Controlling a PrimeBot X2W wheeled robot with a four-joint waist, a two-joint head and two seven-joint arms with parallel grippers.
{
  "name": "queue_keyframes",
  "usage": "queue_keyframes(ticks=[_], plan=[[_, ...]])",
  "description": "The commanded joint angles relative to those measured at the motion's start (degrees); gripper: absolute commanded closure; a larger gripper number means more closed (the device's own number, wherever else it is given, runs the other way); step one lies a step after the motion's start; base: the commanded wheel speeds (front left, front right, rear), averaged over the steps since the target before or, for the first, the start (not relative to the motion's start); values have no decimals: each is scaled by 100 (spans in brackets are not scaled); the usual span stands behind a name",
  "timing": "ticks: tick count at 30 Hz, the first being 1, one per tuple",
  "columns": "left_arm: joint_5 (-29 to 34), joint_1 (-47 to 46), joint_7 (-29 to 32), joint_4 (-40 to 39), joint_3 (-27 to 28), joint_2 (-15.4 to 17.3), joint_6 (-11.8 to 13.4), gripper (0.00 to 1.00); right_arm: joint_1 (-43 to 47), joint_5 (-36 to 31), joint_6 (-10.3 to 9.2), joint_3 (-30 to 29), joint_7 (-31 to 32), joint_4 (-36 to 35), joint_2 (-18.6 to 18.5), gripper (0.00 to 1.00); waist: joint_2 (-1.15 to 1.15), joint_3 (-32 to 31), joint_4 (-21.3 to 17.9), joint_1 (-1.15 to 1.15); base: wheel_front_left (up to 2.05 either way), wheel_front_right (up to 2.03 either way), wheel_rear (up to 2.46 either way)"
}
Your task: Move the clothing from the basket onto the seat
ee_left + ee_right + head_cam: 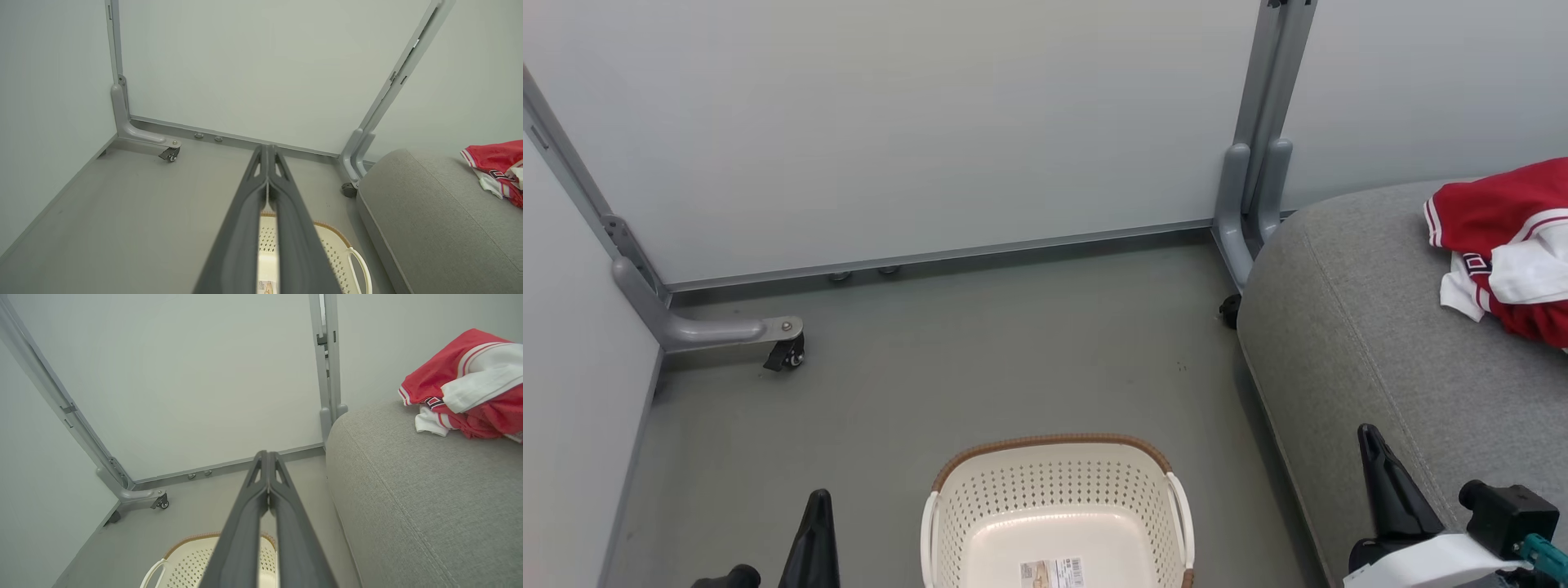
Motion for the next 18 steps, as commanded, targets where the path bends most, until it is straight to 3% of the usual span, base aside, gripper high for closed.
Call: queue_keyframes(ticks=[1, 18], plan=[[-284, -233, 35, -47, 45, 53, -46, 100, -187, 273, -1, -38, 52, -44, -33, 100, 4, 7, -3, 0, 0, 0, 0], [-1926, -637, 359, 217, 216, 137, -216, 100, -456, 1888, -2, -143, 448, 183, -30, 100, 9, 78, -30, 0, 0, 0, 0]])
